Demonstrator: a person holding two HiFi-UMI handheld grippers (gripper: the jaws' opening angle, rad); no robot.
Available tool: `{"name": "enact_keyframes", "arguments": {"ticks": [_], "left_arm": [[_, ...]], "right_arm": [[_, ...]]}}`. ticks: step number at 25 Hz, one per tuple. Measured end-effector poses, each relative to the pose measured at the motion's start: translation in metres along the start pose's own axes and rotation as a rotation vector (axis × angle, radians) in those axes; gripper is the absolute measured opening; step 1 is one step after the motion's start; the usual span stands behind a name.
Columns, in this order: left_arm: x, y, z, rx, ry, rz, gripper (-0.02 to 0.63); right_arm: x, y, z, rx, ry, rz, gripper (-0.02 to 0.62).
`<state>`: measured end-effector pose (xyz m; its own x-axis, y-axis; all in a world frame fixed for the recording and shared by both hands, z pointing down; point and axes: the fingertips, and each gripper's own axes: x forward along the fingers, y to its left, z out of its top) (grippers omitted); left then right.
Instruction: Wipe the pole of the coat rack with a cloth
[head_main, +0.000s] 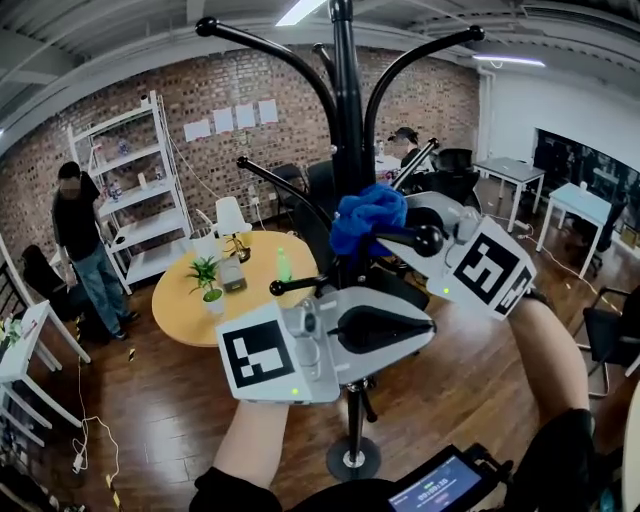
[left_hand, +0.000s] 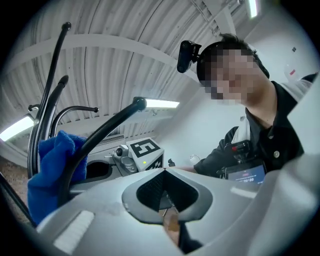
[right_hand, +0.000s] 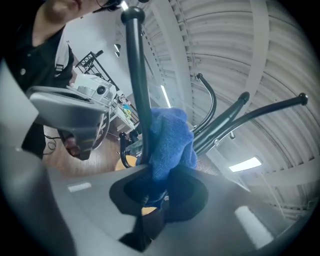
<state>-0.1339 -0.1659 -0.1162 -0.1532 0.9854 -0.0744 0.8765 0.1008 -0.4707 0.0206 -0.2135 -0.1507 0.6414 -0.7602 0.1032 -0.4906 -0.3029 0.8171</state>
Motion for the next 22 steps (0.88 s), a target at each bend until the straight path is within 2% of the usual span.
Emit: {"name": "enact_keyframes", "arguments": {"ticks": [2,4,9,14,16,18,20,22], "left_arm": [[-0.001,-0.003,0.000,-0.006,-0.007,0.006,0.003],[-0.002,-0.006,0.001,-0.011,-0.015,0.011,0.003],[-0.001,-0.010,0.004,-0.005,0.000,0.018,0.003],[-0.017,-0.006,0.009,0.007,-0.012,0.032,0.003],[-0.016,-0.006,0.012,0.010,-0.017,0.040,0.003],[-0.008,-0.007,0.012,0.015,-0.016,0.042,0.003],[-0.002,-0.009,0.009,0.017,-0.011,0.041,0.003],[0.000,-0.011,0.003,0.008,-0.011,0.048,0.003]], "right_arm": [[-0.001,0.002,0.000,0.019,-0.018,0.014,0.049],[-0.008,0.004,0.010,0.016,-0.084,0.032,0.049],[-0.039,0.001,0.051,-0.059,-0.248,0.046,0.049],[-0.055,0.004,0.086,-0.093,-0.317,0.022,0.049],[-0.059,0.005,0.086,-0.109,-0.315,0.016,0.049],[-0.056,0.003,0.068,-0.088,-0.247,-0.017,0.049],[-0.049,0.001,0.043,-0.013,-0.158,-0.095,0.049],[-0.043,0.004,0.028,0.092,-0.144,-0.181,0.049]]}}
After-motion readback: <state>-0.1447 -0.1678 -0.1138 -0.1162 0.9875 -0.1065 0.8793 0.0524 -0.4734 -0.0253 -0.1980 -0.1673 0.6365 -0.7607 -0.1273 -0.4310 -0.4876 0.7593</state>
